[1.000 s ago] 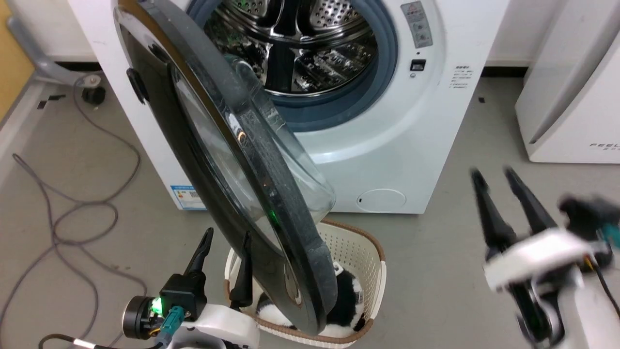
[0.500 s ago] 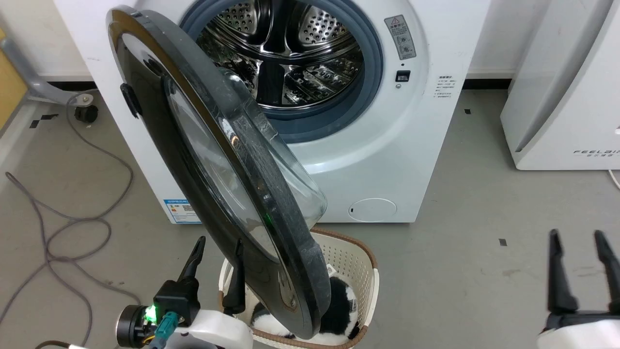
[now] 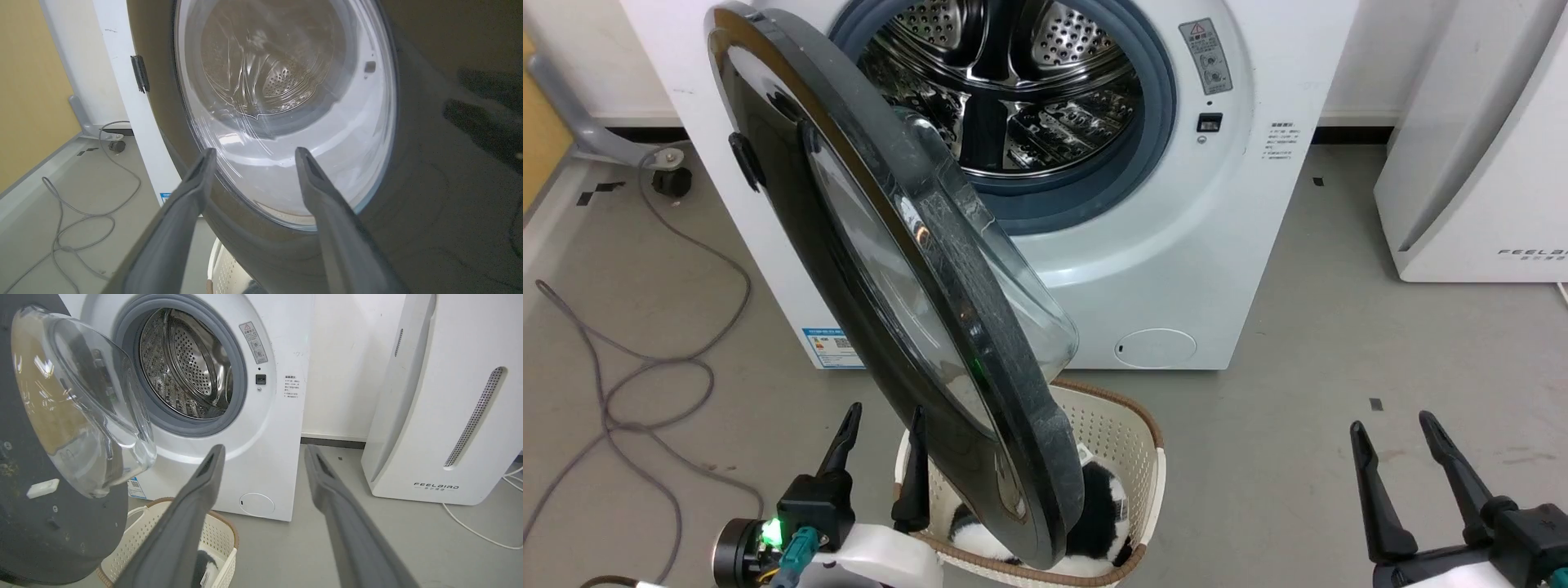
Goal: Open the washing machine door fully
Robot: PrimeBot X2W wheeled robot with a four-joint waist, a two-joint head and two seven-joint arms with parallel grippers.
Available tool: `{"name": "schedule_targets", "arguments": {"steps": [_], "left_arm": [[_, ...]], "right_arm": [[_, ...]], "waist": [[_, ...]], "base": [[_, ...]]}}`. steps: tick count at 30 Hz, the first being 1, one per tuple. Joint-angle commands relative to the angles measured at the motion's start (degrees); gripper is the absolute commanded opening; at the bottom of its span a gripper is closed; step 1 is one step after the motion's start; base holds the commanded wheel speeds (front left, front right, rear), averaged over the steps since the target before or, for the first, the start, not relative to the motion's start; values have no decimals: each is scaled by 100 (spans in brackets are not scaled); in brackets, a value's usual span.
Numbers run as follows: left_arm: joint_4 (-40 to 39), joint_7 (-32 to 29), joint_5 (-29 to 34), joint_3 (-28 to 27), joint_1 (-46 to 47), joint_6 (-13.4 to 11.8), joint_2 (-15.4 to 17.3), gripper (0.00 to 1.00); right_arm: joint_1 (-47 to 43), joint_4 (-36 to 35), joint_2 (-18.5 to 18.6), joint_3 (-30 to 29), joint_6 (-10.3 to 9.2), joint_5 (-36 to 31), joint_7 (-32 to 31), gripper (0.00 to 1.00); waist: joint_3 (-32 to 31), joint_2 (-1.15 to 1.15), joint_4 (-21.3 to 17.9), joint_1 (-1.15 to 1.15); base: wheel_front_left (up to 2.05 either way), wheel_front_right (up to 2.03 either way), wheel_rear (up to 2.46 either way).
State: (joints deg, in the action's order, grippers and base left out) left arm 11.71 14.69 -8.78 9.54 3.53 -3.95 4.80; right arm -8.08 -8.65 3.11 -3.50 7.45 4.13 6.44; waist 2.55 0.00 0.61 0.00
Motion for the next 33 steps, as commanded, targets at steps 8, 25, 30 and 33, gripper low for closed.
{"name": "schedule_targets", "arguments": {"steps": [8,25,30,33], "left_arm": [[52,30,-24,3,-26,-36,44,0],[-1209,6,-179,-193,182,-251,69,0],[-2411,11,-275,-222,225,-308,27,0],[-3114,12,-355,-158,255,-285,1,0]], "right_arm": [[-62,55,-23,20,3,12,17,100],[-60,82,-23,40,3,69,-49,100],[-49,103,-23,32,3,85,-36,100],[-41,118,-24,39,3,89,-21,100]], "waist": [[6,0,-2,0],[30,0,30,0],[28,0,36,0],[33,0,34,0]], "base": [[0,0,0],[0,0,0],[0,0,0],[0,0,0]]}}
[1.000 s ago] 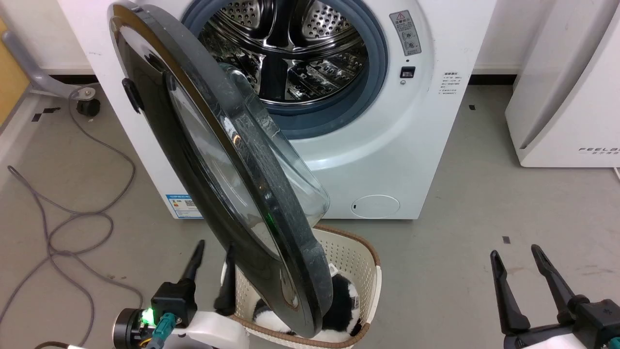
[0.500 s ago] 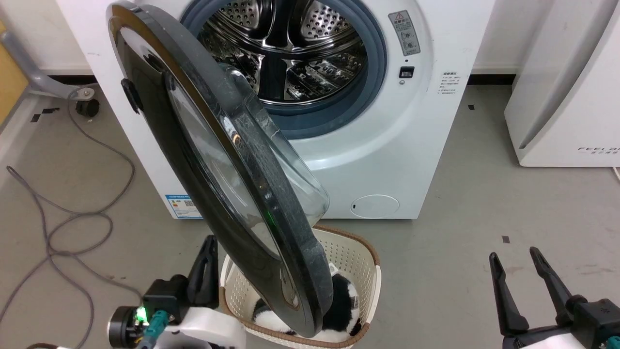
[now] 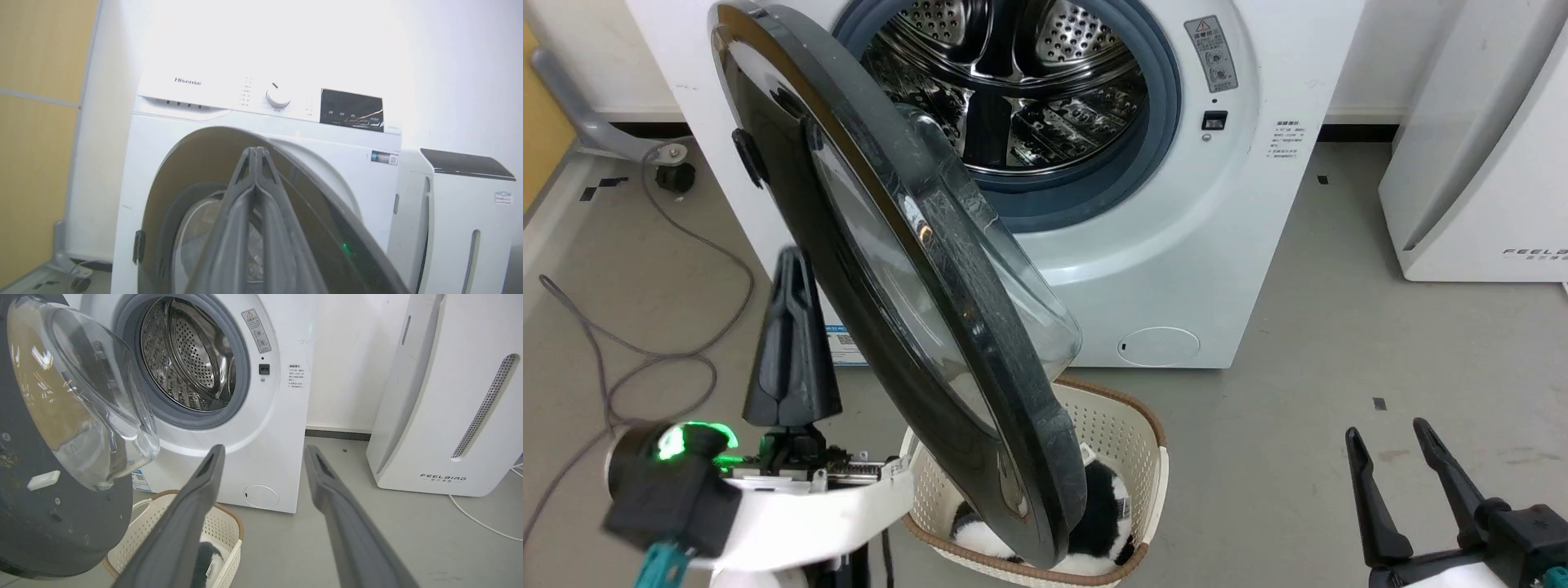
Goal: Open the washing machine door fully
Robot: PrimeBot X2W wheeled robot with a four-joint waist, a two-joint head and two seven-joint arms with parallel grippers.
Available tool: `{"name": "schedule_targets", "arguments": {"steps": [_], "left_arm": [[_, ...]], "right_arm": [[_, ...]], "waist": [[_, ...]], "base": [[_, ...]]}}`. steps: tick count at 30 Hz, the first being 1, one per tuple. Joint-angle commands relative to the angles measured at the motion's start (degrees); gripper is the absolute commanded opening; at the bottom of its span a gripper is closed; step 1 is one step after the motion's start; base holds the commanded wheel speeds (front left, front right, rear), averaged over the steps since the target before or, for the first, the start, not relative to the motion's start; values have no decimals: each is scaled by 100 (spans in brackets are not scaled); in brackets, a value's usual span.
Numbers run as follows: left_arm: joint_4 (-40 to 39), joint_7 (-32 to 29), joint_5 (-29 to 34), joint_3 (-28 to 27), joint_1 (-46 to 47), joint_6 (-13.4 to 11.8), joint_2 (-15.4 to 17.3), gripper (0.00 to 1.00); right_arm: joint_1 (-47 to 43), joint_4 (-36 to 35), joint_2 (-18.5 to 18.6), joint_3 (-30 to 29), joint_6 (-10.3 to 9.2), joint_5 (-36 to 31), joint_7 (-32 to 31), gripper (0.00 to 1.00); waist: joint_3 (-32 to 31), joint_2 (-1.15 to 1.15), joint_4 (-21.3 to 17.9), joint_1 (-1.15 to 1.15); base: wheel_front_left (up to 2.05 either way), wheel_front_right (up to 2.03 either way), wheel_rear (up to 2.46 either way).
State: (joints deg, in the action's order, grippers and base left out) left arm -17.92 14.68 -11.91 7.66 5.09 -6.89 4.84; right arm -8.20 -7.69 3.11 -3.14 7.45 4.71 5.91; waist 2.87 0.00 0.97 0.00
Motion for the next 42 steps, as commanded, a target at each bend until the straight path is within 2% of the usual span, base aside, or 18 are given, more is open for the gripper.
{"name": "schedule_targets", "arguments": {"steps": [1,6,11,19,23,32,35,42], "left_arm": [[-359,11,-66,74,116,31,-11,0],[-1172,-92,-217,500,299,247,-51,0],[-1585,-279,-267,1151,509,514,-82,0],[-1394,-1051,-355,2231,394,900,-10,0],[-1123,-1499,-441,2641,216,993,52,0],[-363,-2788,-539,3262,-366,832,282,0],[-81,-2854,-448,3254,-338,730,274,0],[816,-2436,-396,3005,143,436,-10,0]], "right_arm": [[-28,28,-24,3,3,28,37,100],[0,57,-24,-3,3,30,64,100],[32,90,-24,-12,3,25,82,100],[0,127,-24,-69,3,6,90,100],[-24,141,-24,-80,3,-3,80,100],[-61,152,-24,-61,3,-14,39,100],[-57,156,-24,-53,3,-17,26,100],[28,166,-24,-29,3,-47,23,100]], "waist": [[4,0,-2,0],[42,0,1,0],[79,0,3,0],[75,0,23,0],[55,0,29,0],[39,0,10,0],[66,0,21,0],[172,0,36,0]], "base": [[0,0,0],[0,0,0],[0,0,0],[0,0,0],[0,0,0],[0,0,0],[0,0,0],[0,0,0]]}}
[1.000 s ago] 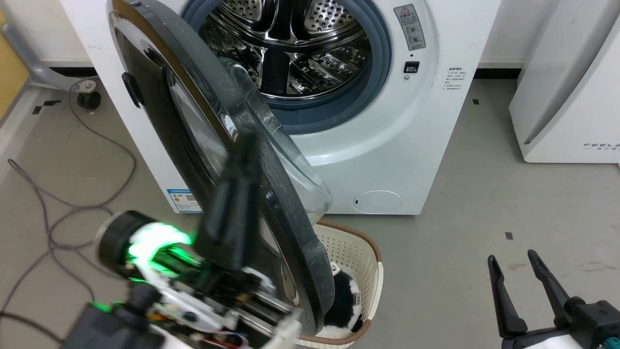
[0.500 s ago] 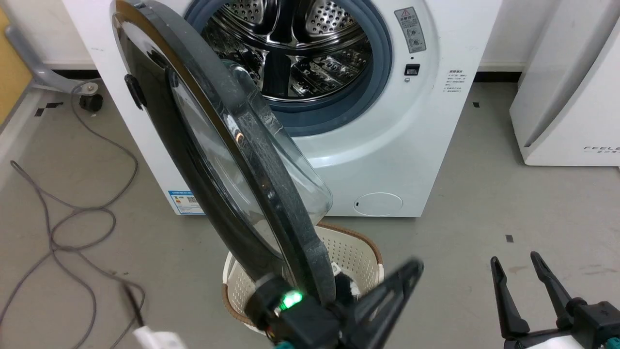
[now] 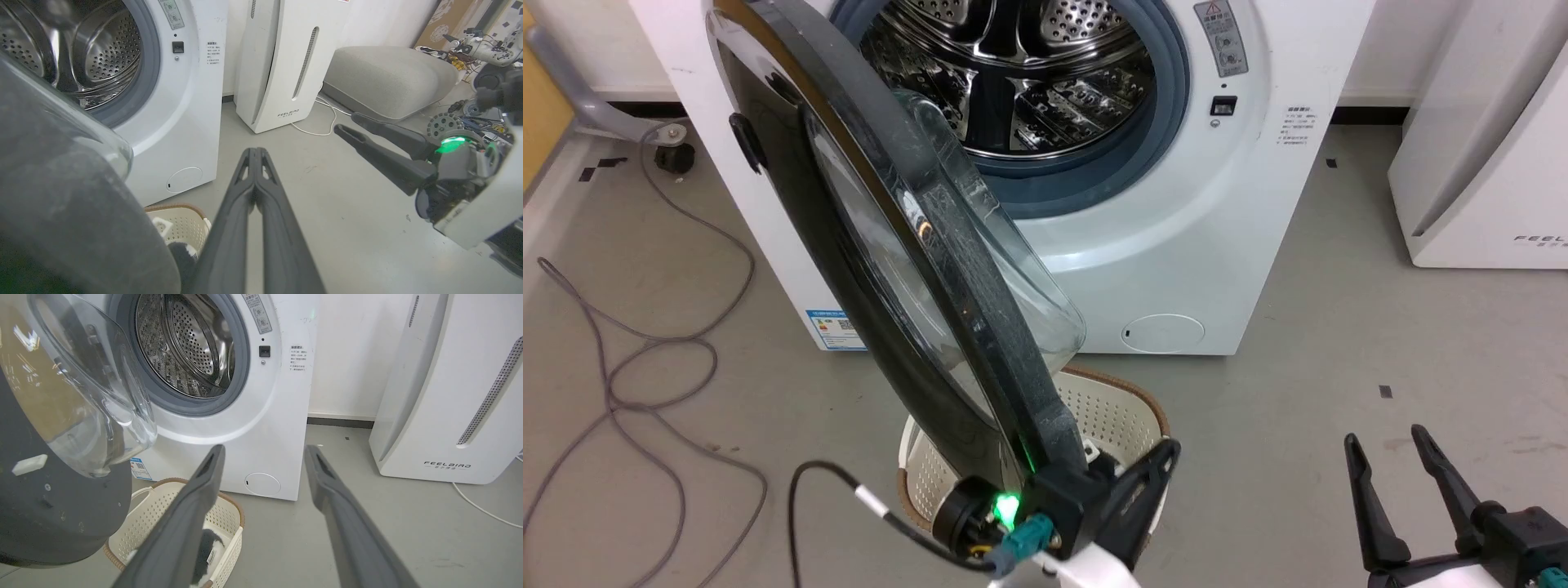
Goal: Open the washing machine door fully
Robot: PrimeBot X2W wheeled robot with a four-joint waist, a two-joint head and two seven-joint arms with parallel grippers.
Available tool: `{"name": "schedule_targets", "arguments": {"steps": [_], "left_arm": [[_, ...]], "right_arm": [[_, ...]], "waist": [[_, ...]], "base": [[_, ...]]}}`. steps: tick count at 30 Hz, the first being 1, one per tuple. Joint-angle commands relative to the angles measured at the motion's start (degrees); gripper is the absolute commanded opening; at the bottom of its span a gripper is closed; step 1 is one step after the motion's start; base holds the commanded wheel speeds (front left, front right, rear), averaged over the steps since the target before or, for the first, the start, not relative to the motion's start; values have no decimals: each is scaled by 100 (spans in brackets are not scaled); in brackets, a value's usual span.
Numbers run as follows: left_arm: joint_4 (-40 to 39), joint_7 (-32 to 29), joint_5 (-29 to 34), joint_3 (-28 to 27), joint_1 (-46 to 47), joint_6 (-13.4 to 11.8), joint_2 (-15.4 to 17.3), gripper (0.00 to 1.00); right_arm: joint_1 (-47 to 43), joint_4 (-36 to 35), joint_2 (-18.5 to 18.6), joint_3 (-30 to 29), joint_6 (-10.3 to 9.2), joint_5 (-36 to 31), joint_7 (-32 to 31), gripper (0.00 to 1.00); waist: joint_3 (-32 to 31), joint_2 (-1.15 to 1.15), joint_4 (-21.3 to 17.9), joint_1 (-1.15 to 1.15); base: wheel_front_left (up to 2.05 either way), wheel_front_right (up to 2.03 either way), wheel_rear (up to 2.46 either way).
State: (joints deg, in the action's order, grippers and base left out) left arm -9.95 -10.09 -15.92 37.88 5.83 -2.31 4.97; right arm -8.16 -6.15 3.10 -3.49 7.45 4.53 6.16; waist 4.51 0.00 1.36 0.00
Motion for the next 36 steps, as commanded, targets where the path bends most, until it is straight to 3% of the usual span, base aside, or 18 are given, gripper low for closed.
{"name": "schedule_targets", "arguments": {"steps": [1,16,36], "left_arm": [[134,101,6,-48,151,-67,-51,0],[774,557,-69,-222,438,-561,-161,0],[-481,132,-129,-442,-816,-1284,371,0]], "right_arm": [[35,22,-23,10,3,-30,1,100],[68,164,-23,-20,3,45,77,100],[-194,239,-23,30,3,78,34,100]], "waist": [[7,0,-5,0],[29,0,57,0],[-363,0,346,0]], "base": [[0,0,0],[0,0,0],[0,0,0]]}}
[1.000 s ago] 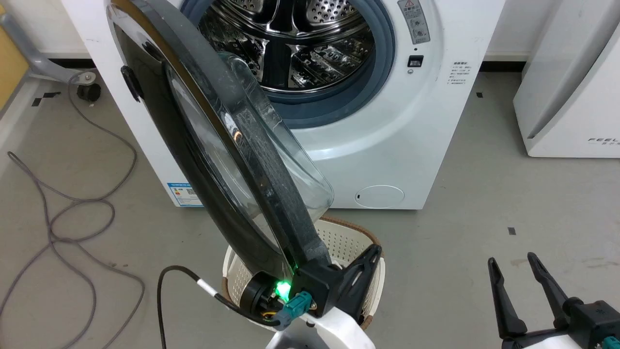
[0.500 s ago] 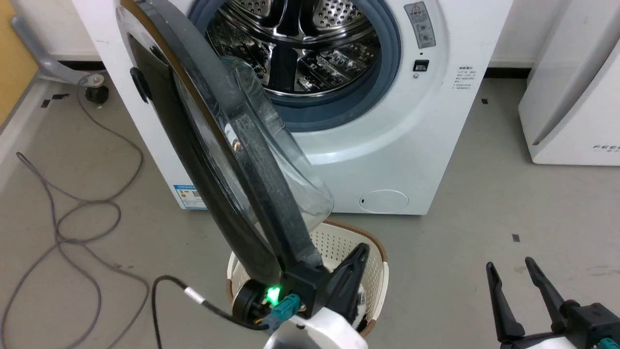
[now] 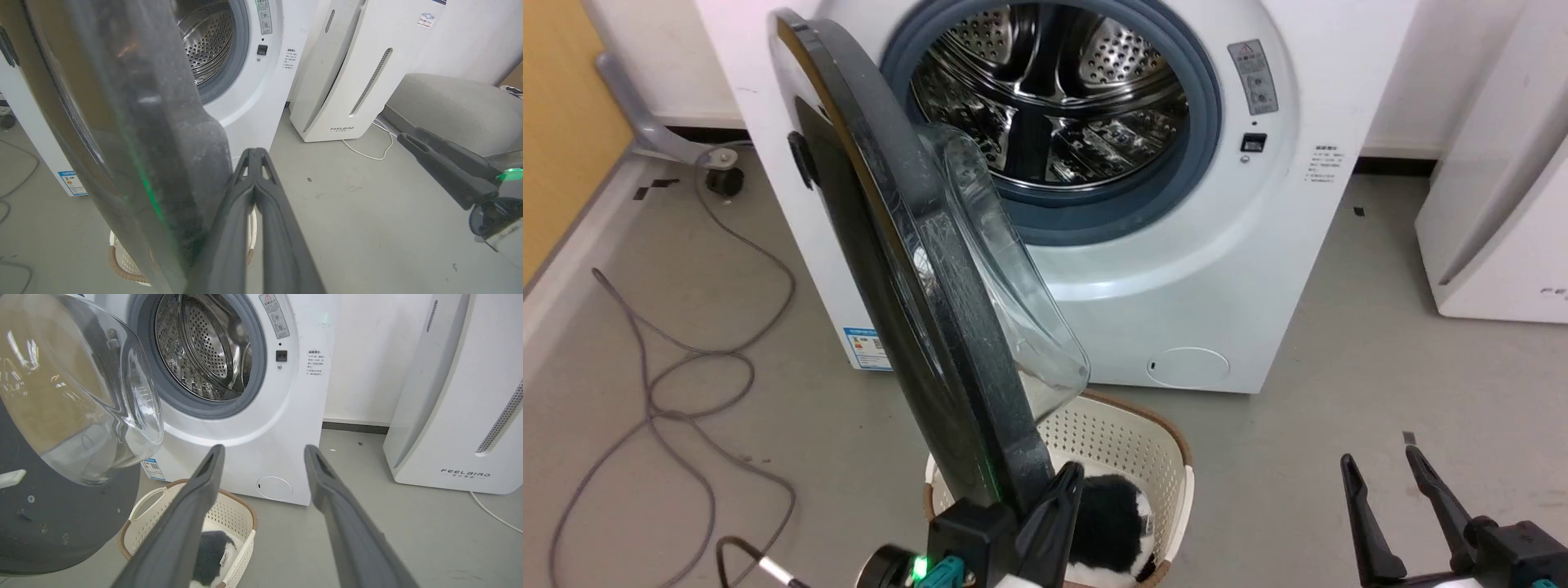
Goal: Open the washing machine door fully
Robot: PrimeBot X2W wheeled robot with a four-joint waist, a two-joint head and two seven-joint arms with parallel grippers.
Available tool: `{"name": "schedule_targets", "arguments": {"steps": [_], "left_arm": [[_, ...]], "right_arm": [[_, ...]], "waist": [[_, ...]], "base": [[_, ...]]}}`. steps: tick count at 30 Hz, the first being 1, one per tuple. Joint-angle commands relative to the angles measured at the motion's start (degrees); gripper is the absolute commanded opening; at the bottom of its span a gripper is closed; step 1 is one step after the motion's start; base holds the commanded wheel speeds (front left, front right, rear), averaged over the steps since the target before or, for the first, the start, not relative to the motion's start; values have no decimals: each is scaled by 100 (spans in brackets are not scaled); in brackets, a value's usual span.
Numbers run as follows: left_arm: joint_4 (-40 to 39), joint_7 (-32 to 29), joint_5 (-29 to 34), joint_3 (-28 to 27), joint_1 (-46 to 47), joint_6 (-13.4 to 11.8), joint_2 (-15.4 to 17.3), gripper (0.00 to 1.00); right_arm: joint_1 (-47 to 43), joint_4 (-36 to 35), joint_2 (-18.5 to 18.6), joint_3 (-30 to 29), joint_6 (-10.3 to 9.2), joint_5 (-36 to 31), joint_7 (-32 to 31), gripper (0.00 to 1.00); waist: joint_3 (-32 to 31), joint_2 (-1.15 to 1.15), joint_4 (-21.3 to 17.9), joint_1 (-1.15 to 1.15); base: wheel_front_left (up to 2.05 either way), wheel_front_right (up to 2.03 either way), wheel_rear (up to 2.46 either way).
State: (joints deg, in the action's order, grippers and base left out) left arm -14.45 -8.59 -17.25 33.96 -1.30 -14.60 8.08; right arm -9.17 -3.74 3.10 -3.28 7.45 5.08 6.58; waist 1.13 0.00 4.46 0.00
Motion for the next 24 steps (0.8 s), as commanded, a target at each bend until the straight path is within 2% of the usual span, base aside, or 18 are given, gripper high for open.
{"name": "schedule_targets", "arguments": {"steps": [1,7,20,24], "left_arm": [[-76,-47,10,-60,-167,-88,98,0],[-323,-91,74,-191,-450,-298,287,0],[-754,136,108,-653,-731,-714,420,0],[-780,256,113,-957,-725,-848,518,0]], "right_arm": [[-107,-5,-23,4,3,23,-12,100],[-168,-46,-23,-19,3,14,-36,100],[-205,-143,-23,-70,3,15,-82,100],[-195,-185,-23,-66,3,9,-97,100]], "waist": [[-42,0,64,0],[-99,0,263,0],[-44,0,916,0],[8,0,1086,0]], "base": [[0,0,0],[0,0,0],[0,0,0],[0,0,0]]}}
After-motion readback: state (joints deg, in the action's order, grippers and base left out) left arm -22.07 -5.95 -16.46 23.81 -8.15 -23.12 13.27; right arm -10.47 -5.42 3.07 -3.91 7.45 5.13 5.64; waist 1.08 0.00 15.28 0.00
